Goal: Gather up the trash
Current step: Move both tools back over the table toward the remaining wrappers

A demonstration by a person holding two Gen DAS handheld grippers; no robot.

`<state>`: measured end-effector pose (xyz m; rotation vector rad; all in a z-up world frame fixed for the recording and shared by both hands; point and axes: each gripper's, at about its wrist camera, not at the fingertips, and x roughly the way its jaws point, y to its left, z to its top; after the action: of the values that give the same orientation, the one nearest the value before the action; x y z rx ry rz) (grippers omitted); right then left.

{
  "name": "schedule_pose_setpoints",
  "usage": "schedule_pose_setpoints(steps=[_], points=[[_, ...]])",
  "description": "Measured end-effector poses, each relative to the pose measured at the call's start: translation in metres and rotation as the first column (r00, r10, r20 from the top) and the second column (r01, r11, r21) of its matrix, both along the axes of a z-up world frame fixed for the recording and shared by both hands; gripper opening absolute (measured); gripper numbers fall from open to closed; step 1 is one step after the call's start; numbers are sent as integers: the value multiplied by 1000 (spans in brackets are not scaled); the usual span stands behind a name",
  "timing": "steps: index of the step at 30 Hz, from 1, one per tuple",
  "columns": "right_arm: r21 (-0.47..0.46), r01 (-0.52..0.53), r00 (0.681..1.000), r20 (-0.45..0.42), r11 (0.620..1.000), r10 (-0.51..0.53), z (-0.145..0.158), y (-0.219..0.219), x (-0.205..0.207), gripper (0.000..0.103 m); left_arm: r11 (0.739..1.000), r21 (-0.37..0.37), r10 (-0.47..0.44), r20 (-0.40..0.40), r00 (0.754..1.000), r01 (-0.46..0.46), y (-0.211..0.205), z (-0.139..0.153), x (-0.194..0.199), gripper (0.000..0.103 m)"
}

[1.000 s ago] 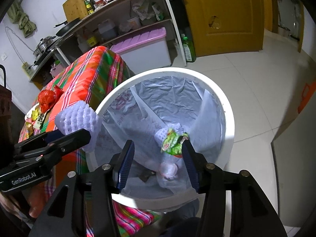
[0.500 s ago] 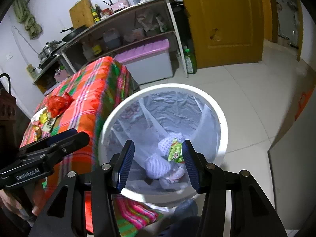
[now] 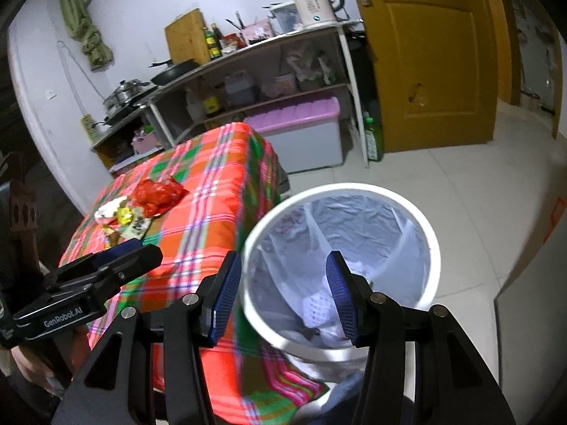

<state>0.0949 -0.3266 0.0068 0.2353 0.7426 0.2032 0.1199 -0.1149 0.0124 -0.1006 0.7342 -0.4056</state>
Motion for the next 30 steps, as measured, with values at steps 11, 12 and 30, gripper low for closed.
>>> schedule_pose_setpoints(steps=[11,12,30], points=[[6,-83,996,41,997,83,10,36,-4,51,994,4,105,46,993,-106,37,3,-18,64],[6,-88,995,42,996,87,10,38,-4,51,994,-3,106,42,993,-106,40,2,-19,64],[-4,-237,971,36,972,237,9,98,5,51,960,30,275,41,960,-277,107,-8,-35,64]])
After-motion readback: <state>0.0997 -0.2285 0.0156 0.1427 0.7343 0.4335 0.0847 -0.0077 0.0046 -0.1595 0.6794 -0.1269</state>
